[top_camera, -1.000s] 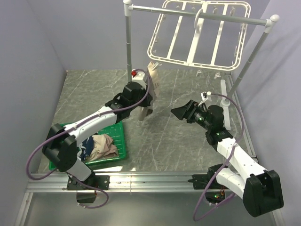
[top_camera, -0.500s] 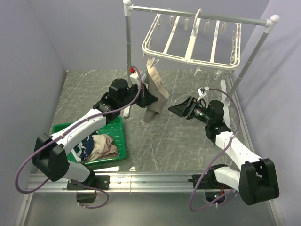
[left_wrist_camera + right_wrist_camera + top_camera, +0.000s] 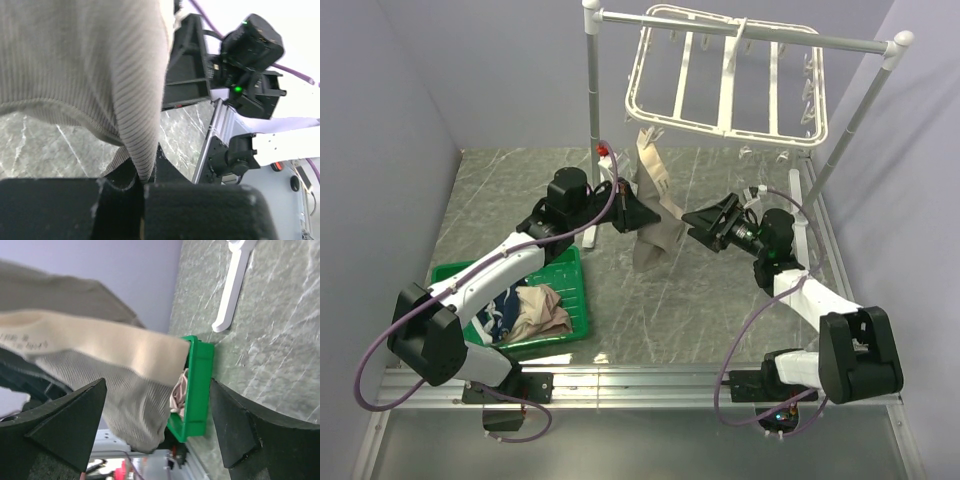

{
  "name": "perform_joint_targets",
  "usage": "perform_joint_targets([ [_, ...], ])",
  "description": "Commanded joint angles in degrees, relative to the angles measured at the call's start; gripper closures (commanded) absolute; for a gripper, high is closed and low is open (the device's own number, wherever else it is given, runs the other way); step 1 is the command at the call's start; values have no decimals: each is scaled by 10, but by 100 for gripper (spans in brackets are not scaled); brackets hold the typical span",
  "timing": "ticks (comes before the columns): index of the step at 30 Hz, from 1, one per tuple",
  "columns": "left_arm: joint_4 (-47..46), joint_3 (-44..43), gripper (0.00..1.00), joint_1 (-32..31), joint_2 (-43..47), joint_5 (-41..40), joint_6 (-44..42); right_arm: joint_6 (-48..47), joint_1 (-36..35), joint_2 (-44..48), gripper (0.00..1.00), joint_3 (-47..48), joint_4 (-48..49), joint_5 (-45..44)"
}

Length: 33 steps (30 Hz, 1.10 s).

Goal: Clip the underwear to the hanger

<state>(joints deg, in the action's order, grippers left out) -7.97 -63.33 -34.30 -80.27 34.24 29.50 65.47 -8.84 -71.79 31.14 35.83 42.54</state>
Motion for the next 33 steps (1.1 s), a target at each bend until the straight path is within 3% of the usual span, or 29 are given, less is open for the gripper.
perform_joint_targets([
  [1,-49,6,100,1,24,31,19,59,5,-18,10,16,38,-5],
  [5,-59,10,100,2,23,35,25,102,4,-30,14,13,78,-4],
  [18,-65,16,100,2,22,40,36,113,3,-60,37,48,92,1],
  [21,-65,15,100,1,20,43,36,118,2,-63,49,48,110,10],
  [22,-63,14,100,1,20,42,35,119,3,-63,61,47,118,16],
  [24,-55,12,100,1,22,38,27,120,4,-58,73,46,129,21],
  [25,-52,12,100,1,22,36,23,116,4,-53,86,45,121,23],
  [27,-45,12,100,2,25,24,15,96,8,-28,100,45,103,23],
  [29,-31,13,92,2,29,18,14,75,14,7,100,42,72,22],
  [30,-26,15,79,2,33,7,13,63,20,22,100,43,58,21],
  [33,-25,37,56,3,60,-20,12,29,31,84,100,40,0,19],
])
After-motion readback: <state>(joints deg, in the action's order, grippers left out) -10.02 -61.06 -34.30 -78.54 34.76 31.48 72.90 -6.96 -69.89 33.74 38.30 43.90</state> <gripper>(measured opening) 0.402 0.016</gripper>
